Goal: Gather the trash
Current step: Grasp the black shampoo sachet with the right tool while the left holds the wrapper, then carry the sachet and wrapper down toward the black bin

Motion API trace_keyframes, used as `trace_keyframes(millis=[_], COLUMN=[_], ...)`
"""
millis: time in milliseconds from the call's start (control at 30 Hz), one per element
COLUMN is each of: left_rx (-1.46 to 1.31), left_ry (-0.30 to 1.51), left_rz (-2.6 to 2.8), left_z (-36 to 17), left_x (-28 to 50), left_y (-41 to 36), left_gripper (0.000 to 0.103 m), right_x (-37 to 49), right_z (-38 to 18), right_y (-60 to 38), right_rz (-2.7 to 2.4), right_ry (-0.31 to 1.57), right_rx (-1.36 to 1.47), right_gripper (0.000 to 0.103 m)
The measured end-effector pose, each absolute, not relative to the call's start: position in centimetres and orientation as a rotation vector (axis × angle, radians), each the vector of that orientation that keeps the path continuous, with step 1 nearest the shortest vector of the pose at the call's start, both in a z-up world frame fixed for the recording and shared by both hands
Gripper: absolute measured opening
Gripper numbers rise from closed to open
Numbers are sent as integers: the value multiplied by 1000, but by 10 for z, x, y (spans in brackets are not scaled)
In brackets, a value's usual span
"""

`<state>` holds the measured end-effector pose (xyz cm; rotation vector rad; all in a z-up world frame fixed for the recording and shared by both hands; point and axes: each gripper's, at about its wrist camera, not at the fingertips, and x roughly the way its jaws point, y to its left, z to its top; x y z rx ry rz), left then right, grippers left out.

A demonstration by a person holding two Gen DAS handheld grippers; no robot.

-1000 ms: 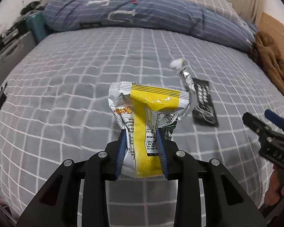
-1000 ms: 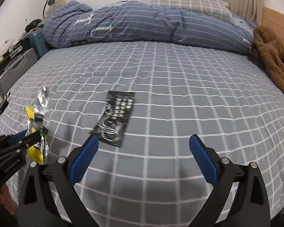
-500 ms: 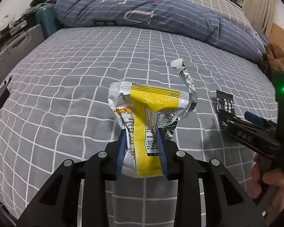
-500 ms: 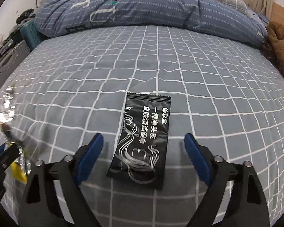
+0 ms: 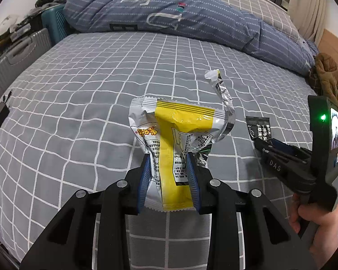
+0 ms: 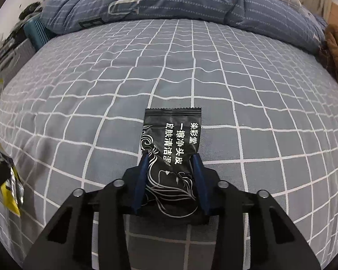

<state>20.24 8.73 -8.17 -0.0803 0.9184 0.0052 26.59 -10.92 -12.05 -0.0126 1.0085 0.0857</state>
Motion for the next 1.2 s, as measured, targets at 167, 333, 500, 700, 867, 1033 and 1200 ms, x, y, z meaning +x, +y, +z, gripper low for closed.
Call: trace_keyframes(millis=[167, 333, 500, 700, 867, 1033, 1200], left_rx=[-72, -73, -77, -81, -70, -58, -56], left_ry=[924, 924, 920, 906, 897, 893, 884], left_rz=[-1, -1, -2, -19, -30, -37, -48], left_z=[-83, -82, -78, -69, -62, -56, -47], left_x=[204, 204, 205, 203, 198, 191, 181], left_y=[83, 82, 78, 67, 54, 43, 32], left_gripper=[31, 31, 31, 31, 31, 31, 31], right_x=[266, 265, 255, 238, 218, 203, 186], right_z=[-115, -107, -94, -75, -56, -40, -24], right_y=[-117, -121, -124, -134, -142, -153, -164], right_rz=[104, 106, 112, 118, 111, 102, 83], right_ry=[1016, 1003, 973, 933, 898, 863, 827], right_rx=[34, 42, 32, 26, 11, 11, -5], right_gripper=[35, 35, 35, 35, 35, 35, 35])
